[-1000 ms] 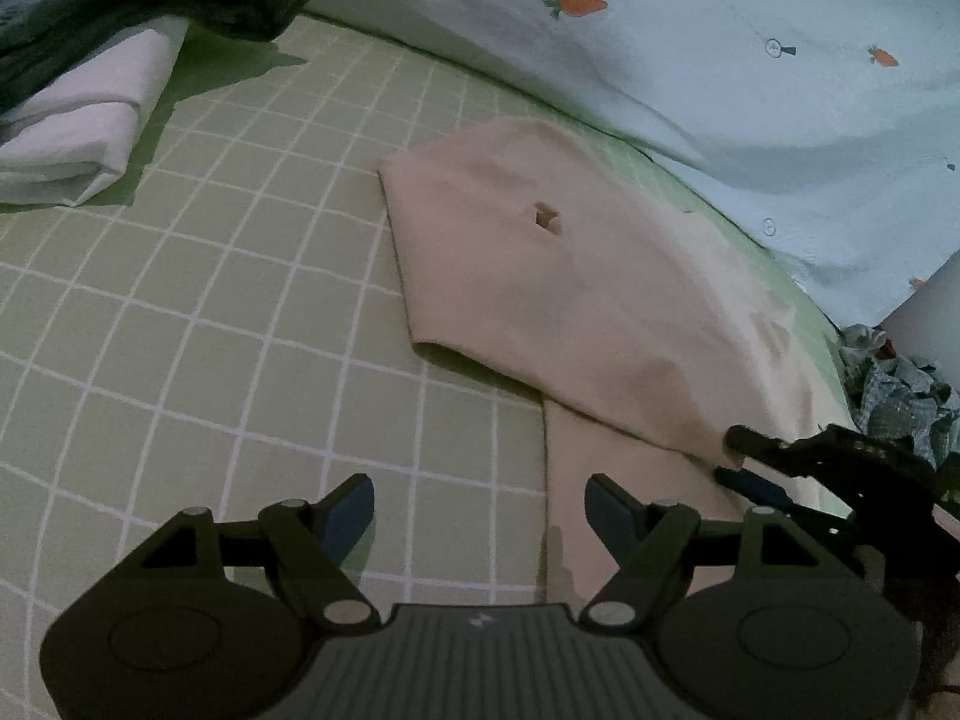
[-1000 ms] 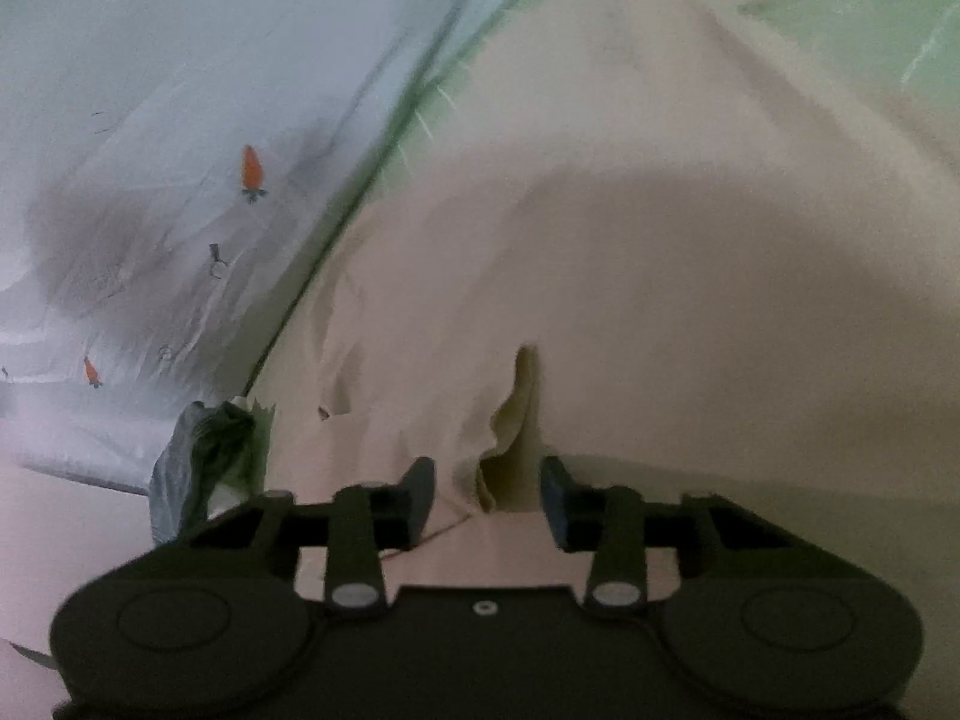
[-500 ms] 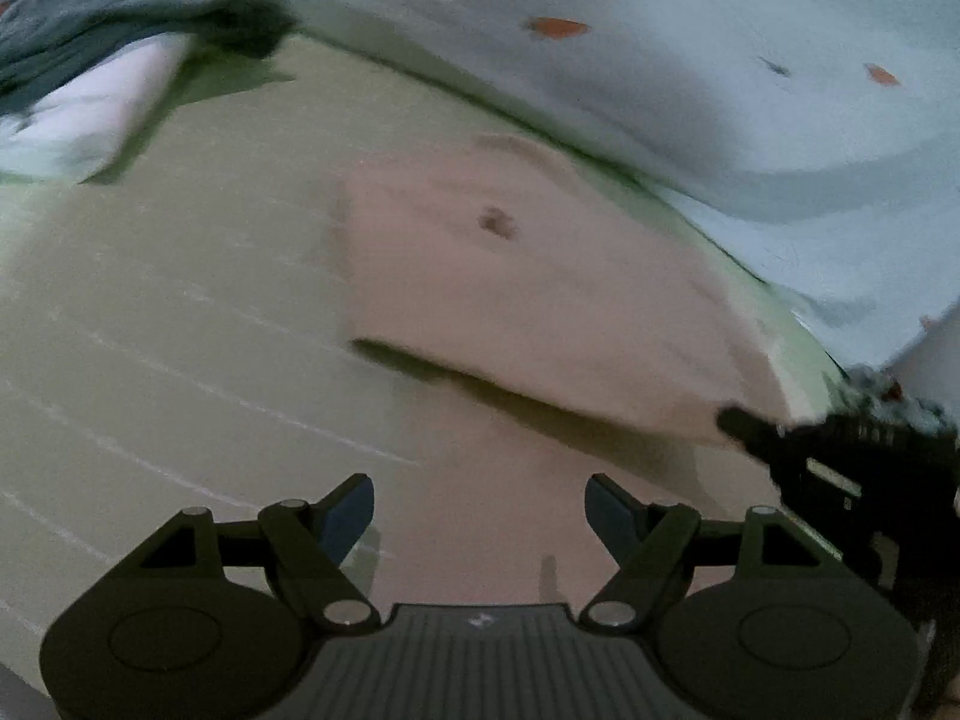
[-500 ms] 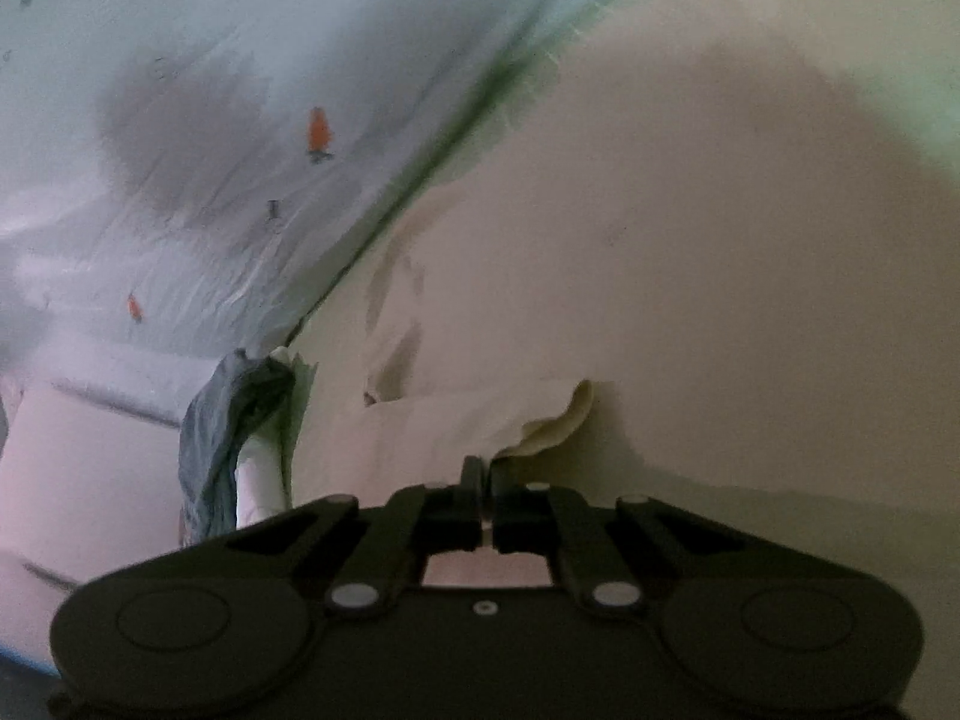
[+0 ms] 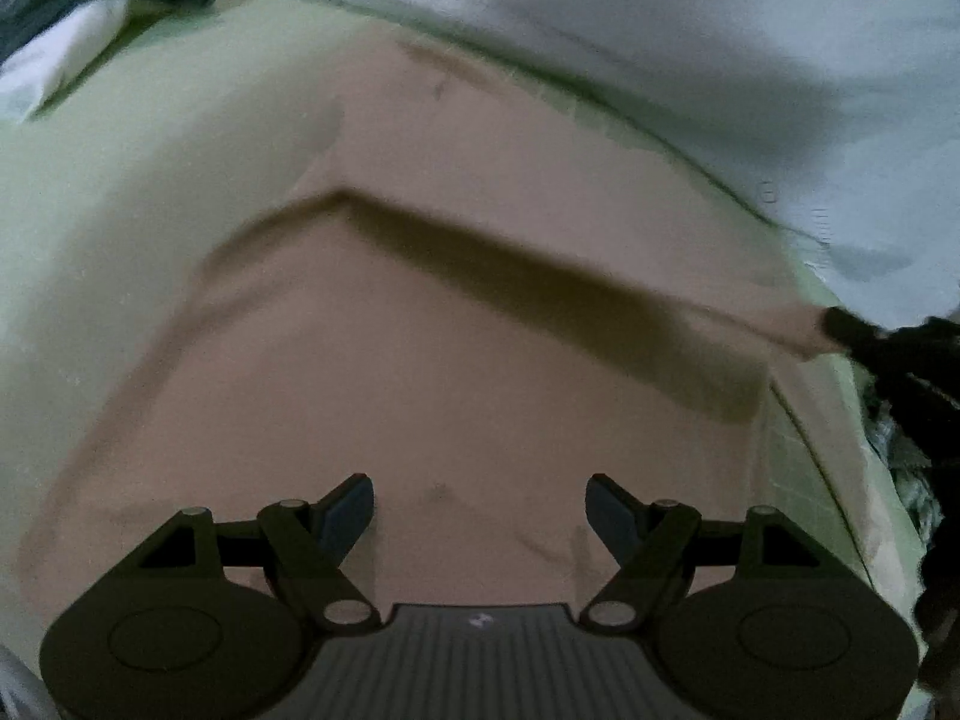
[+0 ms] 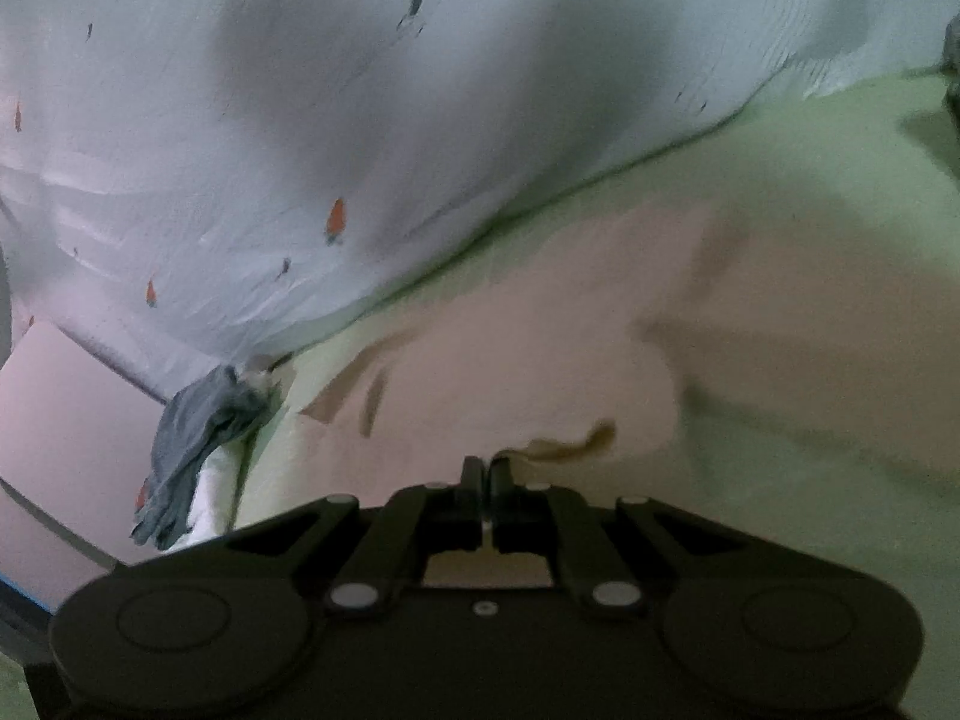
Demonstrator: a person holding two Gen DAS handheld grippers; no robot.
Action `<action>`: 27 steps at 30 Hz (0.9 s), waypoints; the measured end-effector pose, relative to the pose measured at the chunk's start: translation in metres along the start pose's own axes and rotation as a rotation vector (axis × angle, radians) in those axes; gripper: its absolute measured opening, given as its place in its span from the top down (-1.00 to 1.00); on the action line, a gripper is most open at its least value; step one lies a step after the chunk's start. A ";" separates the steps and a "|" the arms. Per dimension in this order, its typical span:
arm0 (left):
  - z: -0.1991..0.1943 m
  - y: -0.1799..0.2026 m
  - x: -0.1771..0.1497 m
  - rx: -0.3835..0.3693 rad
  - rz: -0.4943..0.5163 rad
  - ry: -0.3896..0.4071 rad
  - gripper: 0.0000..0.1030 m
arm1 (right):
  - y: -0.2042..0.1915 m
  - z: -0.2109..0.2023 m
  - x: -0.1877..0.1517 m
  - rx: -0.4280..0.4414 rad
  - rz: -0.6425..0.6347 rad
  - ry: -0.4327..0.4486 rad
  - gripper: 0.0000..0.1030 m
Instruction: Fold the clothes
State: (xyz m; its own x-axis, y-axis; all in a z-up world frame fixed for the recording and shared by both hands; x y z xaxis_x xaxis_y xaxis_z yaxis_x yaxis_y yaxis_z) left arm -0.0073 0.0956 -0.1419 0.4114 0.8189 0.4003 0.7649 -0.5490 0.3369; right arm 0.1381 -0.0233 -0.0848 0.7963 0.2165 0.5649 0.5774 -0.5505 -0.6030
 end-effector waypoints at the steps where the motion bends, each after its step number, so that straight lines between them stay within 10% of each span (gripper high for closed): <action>1: 0.002 0.004 -0.002 0.017 -0.008 0.007 -0.61 | 0.007 -0.003 0.006 -0.010 -0.016 0.009 0.95; 14: 0.029 0.051 -0.025 0.316 0.189 -0.067 -1.00 | 0.066 -0.033 0.091 -0.119 -0.202 0.171 0.95; 27: 0.030 0.039 -0.018 0.321 0.148 -0.086 -1.00 | 0.113 -0.038 0.102 -0.195 -0.087 0.210 0.95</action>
State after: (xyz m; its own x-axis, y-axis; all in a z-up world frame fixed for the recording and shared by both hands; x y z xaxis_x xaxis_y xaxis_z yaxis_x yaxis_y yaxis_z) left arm 0.0306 0.0648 -0.1616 0.5590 0.7530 0.3472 0.8050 -0.5933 -0.0095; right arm 0.2779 -0.0943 -0.0736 0.6788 0.1091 0.7262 0.5803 -0.6857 -0.4393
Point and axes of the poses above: each gripper's, at about its wrist camera, not at the fingertips, and z roughly the way its jaws point, y to its right, x to its top, the point moved 3 cm from there along z, roughly the way its jaws point, and after that the axes turned 3 degrees about -y, right-handed, at the moved point
